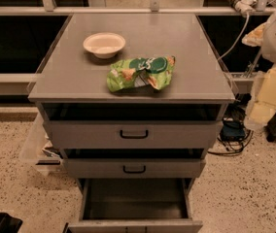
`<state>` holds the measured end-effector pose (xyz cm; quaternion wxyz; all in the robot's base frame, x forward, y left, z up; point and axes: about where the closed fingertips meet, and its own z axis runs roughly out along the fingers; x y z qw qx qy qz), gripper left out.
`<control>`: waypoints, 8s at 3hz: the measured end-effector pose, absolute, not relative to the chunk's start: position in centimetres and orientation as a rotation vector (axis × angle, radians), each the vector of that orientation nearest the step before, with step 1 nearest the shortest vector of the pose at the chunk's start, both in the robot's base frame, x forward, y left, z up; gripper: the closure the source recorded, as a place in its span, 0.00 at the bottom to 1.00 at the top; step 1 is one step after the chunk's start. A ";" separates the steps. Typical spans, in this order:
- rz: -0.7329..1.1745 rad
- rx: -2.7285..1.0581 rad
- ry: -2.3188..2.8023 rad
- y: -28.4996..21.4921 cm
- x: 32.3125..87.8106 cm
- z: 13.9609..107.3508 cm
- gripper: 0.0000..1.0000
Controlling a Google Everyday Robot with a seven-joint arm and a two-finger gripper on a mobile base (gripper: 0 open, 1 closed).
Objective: Place green rice chip bag into bottom drawer
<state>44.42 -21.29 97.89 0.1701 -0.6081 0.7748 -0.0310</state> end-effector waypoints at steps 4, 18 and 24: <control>0.361 -1.880 1.801 -1.5 56.9 92.7 0.00; 0.053 -1.574 2.063 -11.3 58.3 92.5 1.00; -0.087 -0.776 2.327 -19.1 39.5 87.7 1.00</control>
Offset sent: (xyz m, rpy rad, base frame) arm 0.1301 0.1418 -0.0304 0.2906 0.0732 0.4177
